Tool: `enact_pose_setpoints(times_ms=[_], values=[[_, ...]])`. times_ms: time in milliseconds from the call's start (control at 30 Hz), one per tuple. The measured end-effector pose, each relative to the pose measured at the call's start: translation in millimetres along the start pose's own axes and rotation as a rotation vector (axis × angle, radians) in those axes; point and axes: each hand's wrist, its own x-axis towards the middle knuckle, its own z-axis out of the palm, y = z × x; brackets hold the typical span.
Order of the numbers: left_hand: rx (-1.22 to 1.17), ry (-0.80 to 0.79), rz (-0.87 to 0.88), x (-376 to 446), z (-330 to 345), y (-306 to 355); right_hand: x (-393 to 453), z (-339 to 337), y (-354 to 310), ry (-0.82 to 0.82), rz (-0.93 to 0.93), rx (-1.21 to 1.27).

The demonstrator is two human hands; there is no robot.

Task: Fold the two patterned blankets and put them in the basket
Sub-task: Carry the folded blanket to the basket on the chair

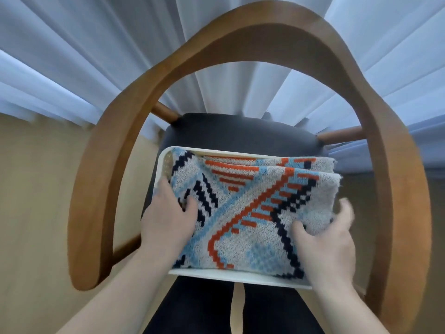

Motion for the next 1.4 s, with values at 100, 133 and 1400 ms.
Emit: enact_pose_setpoints(times_ms=[100, 133, 1400], values=[[0.103, 0.360, 0.475, -19, 2, 16, -5, 10, -13, 0.300, -0.374, -0.031], [0.171, 0.361, 0.589, -11, 7, 18, 2, 16, -15, 0.273, -0.455, -0.076], [0.729, -0.133, 1.102, 39, 90, -52, 35, 108, 52, 0.010, -0.657, -0.599]])
